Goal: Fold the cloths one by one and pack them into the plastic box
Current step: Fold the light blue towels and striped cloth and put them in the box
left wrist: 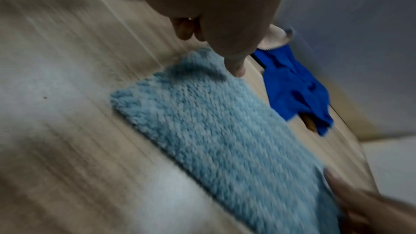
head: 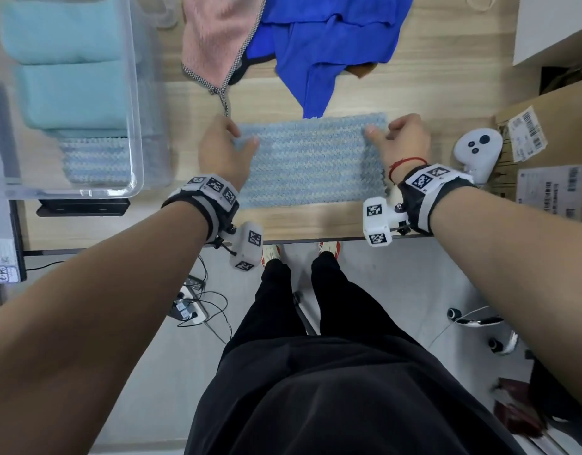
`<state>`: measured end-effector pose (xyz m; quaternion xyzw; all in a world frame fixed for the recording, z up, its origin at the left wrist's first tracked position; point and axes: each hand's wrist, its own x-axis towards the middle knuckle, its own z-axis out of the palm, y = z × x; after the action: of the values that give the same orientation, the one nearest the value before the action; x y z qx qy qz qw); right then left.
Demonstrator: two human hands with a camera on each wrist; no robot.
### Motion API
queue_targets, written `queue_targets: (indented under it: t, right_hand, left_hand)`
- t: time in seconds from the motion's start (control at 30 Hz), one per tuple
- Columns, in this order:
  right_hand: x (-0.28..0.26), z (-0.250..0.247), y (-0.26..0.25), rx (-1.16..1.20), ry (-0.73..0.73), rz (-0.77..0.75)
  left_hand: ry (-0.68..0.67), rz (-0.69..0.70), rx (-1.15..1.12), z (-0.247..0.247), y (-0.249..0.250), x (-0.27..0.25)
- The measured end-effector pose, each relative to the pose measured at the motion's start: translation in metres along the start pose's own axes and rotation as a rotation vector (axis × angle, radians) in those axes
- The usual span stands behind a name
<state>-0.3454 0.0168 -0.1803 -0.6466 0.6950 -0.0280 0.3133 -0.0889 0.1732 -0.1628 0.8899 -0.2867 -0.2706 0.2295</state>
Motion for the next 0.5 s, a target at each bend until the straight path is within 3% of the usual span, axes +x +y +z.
queue_targets:
  t: [0.1,0.2,0.3,0.5]
  right_hand:
    - [-0.018,0.003,0.004,-0.062,-0.047,0.022]
    - [-0.031,0.008,0.000,-0.140,-0.126,0.059]
    - [-0.035,0.008,-0.002,-0.124,-0.195,0.084]
    - [-0.039,0.000,0.019,0.100,-0.258,0.091]
  left_hand:
    - [-0.196,0.296,0.135,0.018,0.017,-0.015]
    - [-0.368,0.485,0.244,0.039,0.029,-0.031]
    - [-0.430,0.548,0.428,0.053,0.031,-0.043]
    - [-0.448,0.587,0.506,0.063,0.032,-0.063]
